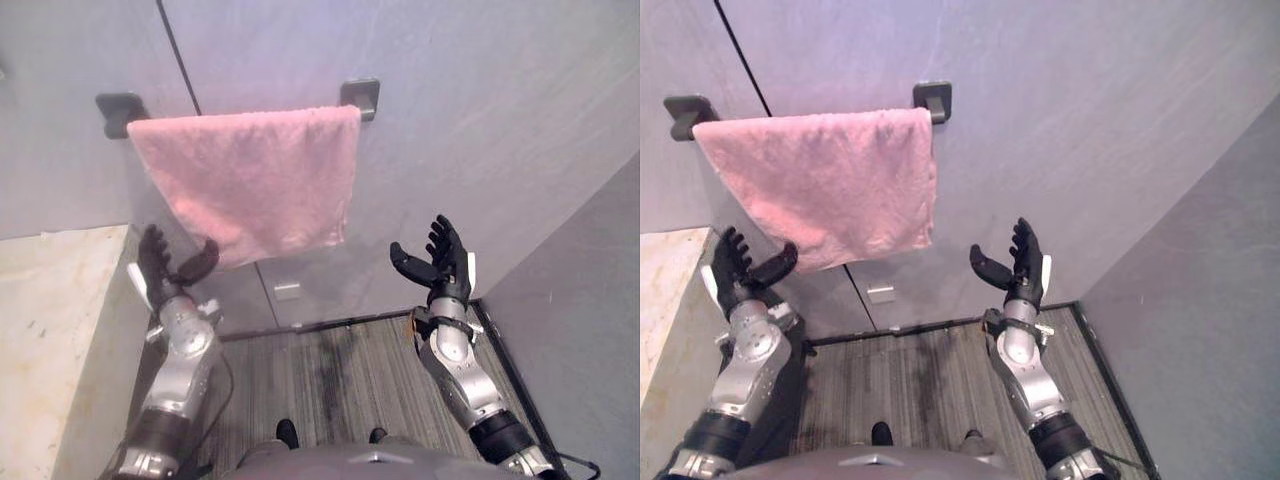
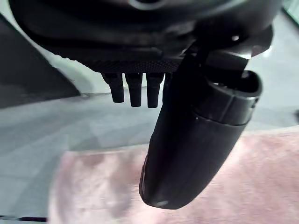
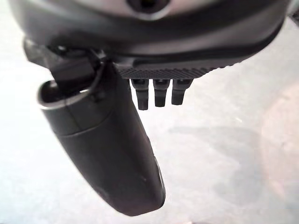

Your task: Organize the bathroom.

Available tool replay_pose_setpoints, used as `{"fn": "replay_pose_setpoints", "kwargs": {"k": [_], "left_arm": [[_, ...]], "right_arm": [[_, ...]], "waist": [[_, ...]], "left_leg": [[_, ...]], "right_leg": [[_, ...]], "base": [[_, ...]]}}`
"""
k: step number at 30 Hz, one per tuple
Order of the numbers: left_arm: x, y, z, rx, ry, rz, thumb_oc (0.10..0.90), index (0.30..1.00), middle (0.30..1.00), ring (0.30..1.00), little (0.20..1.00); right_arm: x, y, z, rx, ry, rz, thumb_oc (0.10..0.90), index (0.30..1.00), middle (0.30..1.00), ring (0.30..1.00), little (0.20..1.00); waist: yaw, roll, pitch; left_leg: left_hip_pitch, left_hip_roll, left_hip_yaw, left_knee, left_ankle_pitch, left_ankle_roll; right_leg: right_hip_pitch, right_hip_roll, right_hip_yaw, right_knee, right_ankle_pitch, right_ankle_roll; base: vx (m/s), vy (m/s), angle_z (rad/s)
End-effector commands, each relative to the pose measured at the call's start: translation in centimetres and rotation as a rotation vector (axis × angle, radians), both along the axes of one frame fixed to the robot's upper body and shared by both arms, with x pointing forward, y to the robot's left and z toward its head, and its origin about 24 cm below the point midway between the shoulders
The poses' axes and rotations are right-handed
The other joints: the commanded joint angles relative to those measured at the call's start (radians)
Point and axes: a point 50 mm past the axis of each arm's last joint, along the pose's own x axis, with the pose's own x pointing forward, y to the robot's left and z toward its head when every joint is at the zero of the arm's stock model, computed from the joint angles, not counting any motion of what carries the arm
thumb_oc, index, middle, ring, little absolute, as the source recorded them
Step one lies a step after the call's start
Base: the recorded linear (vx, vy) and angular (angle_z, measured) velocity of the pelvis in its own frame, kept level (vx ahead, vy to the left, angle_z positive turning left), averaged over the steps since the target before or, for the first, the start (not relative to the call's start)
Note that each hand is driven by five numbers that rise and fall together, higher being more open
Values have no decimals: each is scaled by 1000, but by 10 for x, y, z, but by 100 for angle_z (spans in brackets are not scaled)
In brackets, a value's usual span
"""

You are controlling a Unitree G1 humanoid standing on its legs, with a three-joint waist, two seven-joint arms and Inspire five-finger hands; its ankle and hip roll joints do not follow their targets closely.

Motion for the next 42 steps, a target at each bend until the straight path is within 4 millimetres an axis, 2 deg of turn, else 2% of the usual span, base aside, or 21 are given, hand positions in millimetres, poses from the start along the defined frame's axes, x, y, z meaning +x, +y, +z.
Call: {"fn": "replay_pose_setpoints", "kwargs": {"k": [1, 3, 4, 8, 14, 17, 18, 20, 22, 23, 25, 27, 29, 31, 32, 33, 36, 39, 42], "left_arm": [[3, 5, -9, -46, 52, -10, 800, 900, 900, 900, 900], [-5, 6, -22, -56, 119, -14, 800, 900, 900, 900, 900], [-16, 6, -38, -112, 205, -18, 800, 900, 900, 900, 900], [-35, 7, -63, -173, 300, -56, 800, 900, 900, 900, 900], [-62, 9, -97, -166, 497, -115, 800, 900, 900, 900, 900], [-95, 10, -130, -231, 713, -107, 800, 900, 900, 900, 900], [-111, 12, -143, -253, 808, -119, 800, 900, 900, 900, 900], [-126, 11, -152, -284, 894, -142, 800, 900, 900, 900, 900], [-133, 10, -156, -310, 925, -145, 800, 900, 900, 900, 900], [-149, 7, -164, -335, 995, -164, 800, 900, 900, 900, 900], [-160, 5, -169, -348, 1095, -205, 800, 900, 900, 900, 900], [-164, 5, -171, -345, 1184, -261, 800, 900, 900, 900, 900], [-164, 4, -172, -343, 1233, -304, 800, 900, 900, 900, 900], [-164, 4, -172, -340, 1243, -313, 800, 900, 900, 900, 900], [-164, 1, -173, -361, 1242, -298, 800, 900, 900, 900, 900], [-163, -1, -173, -367, 1237, -307, 800, 900, 900, 900, 900], [-159, -4, -173, -359, 1237, -331, 800, 900, 900, 900, 900], [-159, -7, -174, -353, 1242, -349, 800, 900, 900, 900, 900], [-163, -7, -175, -371, 1235, -319, 800, 900, 900, 900, 900]], "right_arm": [[12, -12, 21, -50, -110, -48, 800, 900, 900, 900, 900], [7, -16, 12, -70, -63, -66, 800, 900, 900, 900, 900], [1, -21, 0, -68, 0, -92, 800, 900, 900, 900, 900], [-12, -30, -21, -133, 106, -121, 800, 900, 900, 900, 900], [-28, -39, -54, -221, 289, -111, 800, 900, 900, 900, 900], [-49, -48, -87, -230, 514, -101, 800, 900, 900, 900, 900], [-62, -52, -103, -233, 621, -94, 800, 900, 900, 900, 900], [-79, -55, -121, -183, 759, -96, 800, 900, 900, 900, 900], [-85, -58, -127, -184, 798, -103, 800, 900, 900, 900, 900], [-102, -61, -139, -207, 893, -81, 800, 900, 900, 900, 900], [-118, -64, -150, -164, 992, -101, 800, 900, 900, 900, 900], [-133, -65, -158, -95, 1083, -137, 800, 900, 900, 900, 900], [-139, -64, -161, -45, 1129, -173, 800, 900, 900, 900, 900], [-140, -64, -162, -28, 1148, -174, 800, 900, 900, 900, 900], [-140, -67, -162, -33, 1181, -156, 800, 900, 900, 900, 900], [-138, -71, -161, -28, 1193, -157, 800, 900, 900, 900, 900], [-136, -77, -160, -21, 1217, -164, 800, 900, 900, 900, 900], [-146, -81, -162, 13, 1259, -216, 800, 900, 900, 900, 900], [-154, -83, -163, -1, 1295, -217, 800, 900, 900, 900, 900]], "waist": [[6, 26, -16], [5, 27, -11], [3, 30, -4], [-6, 36, 6], [-8, 40, 8], [-9, 37, 9], [-8, 34, 7], [-5, 33, 2], [-4, 33, 1], [-2, 32, 1], [-12, 37, -2], [-26, 41, -7], [-30, 41, -7], [-29, 41, -5], [-9, 39, 4], [6, 36, 19], [24, 35, 56], [7, 40, 73], [1, 29, 72]], "left_leg": [[63, -39, 32, 2, -110, 52], [63, -38, 33, 2, -110, 53], [61, -36, 34, 2, -109, 54], [58, -32, 37, 2, -107, 53], [45, -32, 30, 2, -102, 46], [39, -32, 23, 2, -100, 42], [34, -33, 18, 2, -99, 42], [26, -33, 12, 2, -98, 43], [25, -32, 10, 2, -98, 44], [21, -35, -10, 2, -99, 45], [5, -37, -62, 2, -90, 47], [-24, -44, -152, 2, -73, 48], [-45, -51, -208, 2, -55, 39], [-59, -54, -224, 2, -44, 30], [-101, -45, -229, 2, -11, 3], [-138, -38, -224, 2, 4, -13], [-183, -17, -196, 10, 17, -32], [-215, 9, -78, 74, 27, -40], [-221, 10, -48, 168, 1, -30]], "right_leg": [[-73, 36, -49, 168, -82, 50], [-75, 37, -49, 171, -84, 49], [-77, 38, -49, 172, -85, 48], [-77, 42, -50, 165, -90, 46], [-71, 52, -55, 146, -100, 41], [-65, 51, -62, 141, -110, 40], [-66, 50, -64, 143, -112, 40], [-71, 50, -65, 144, -112, 39], [-70, 51, -66, 143, -116, 38], [-68, 56, -54, 153, -126, 36], [-80, 93, 37, 180, -142, 23], [-109, 148, 140, 240, -150, 4], [-97, 177, 177, 218, -164, -13], [-83, 190, 184, 196, -177, -26], [-54, 194, 173, 152, -176, -36], [-30, 196, 177, 127, -176, -44], [12, 200, 178, 93, -172, -63], [24, 193, 131, 79, -160, -68], [16, 167, 92, 63, -139, -68]], "base": [[-78, -16, 0], [-62, -12, -2], [-78, -10, -2], [-82, -8, 0], [-58, -11, -1], [-70, -20, -3], [-66, -24, -2], [-63, -27, 0], [-59, -36, 1], [-109, -78, 3], [-179, -122, 17], [-222, -131, 43], [-192, -115, 132], [-188, -98, 142], [-291, -125, 80], [-307, -128, 44], [-248, -62, 49], [-297, 19, 105], [-292, 73, 107]]}}
